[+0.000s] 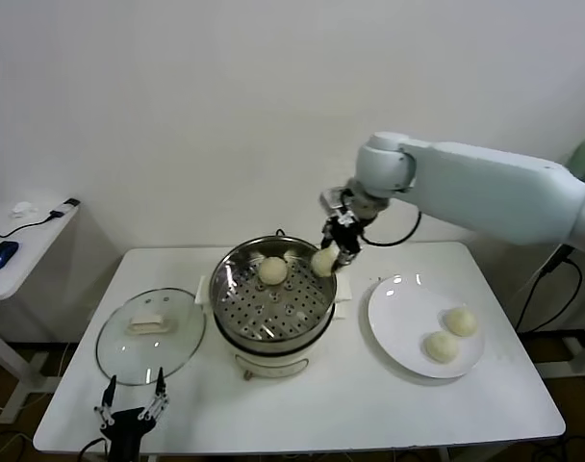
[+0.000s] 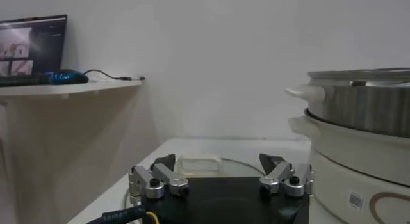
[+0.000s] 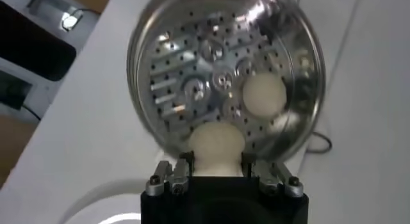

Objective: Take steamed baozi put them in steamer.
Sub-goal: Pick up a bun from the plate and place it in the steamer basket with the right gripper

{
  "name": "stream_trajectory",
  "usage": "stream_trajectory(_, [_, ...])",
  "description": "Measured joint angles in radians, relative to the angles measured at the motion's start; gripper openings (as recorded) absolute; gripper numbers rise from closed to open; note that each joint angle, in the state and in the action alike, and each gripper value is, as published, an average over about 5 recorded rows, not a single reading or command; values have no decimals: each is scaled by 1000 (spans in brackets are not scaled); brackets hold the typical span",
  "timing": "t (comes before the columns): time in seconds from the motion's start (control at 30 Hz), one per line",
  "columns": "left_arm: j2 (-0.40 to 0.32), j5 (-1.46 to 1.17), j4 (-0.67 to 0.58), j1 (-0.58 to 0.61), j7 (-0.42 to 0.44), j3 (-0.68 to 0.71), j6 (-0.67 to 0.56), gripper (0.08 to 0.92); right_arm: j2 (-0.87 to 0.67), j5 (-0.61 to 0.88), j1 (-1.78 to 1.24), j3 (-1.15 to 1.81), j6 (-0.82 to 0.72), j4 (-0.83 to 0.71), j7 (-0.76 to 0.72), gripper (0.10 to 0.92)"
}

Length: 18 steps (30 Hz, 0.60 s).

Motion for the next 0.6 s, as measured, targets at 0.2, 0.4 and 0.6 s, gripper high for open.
stream_trajectory(0.2, [-2, 0, -2, 1, -1, 3, -2, 823, 121, 54, -38, -30, -52, -40, 101, 514])
stream_trajectory(0.4, [-3, 3, -2, -3, 0, 5, -4, 823, 225, 86, -85, -47, -83, -102, 175, 518])
stream_trajectory(0.6, [-3, 3, -1, -1, -1, 3, -9, 823, 309, 106, -127, -55, -94, -168, 205, 518])
